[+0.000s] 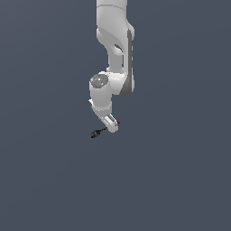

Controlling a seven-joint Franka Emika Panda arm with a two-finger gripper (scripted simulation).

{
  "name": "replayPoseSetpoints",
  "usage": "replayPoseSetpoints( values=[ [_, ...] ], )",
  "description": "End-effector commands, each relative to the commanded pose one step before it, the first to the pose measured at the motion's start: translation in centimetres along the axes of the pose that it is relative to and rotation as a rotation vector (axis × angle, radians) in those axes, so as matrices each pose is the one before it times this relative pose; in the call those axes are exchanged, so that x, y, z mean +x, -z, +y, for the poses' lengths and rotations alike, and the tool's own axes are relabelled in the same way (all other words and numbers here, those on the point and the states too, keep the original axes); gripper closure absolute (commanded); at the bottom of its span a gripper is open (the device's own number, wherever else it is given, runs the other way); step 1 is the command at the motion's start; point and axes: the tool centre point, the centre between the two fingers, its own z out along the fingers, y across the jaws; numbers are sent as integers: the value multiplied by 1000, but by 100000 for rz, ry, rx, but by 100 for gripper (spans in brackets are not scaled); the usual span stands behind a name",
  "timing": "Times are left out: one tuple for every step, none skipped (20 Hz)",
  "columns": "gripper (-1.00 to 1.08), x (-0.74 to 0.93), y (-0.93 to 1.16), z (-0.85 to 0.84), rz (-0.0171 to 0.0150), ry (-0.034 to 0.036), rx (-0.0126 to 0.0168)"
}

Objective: Pick up the object and move it to a goal position.

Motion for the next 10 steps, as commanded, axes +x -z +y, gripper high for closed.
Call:
replayPoseSetpoints(
  values=[
    [-92, 7, -16, -8, 21, -9, 27],
    [-92, -7, -89, -1, 0, 0, 0],
    [-92, -11, -148, -1, 0, 0, 0],
    [-92, 12, -207, 24, -2, -69, 0],
    [-92, -20, -265, -2, 0, 0, 0],
    [-92, 3, -323, 24, 0, -69, -1],
    [-92, -28, -379, -2, 0, 0, 0],
    [-92, 7, -434, 34, 1, -98, -2],
    [-92, -7, -488, 22, 1, -69, -2],
    [-92, -7, -524, 19, 2, -69, -1]
  ],
)
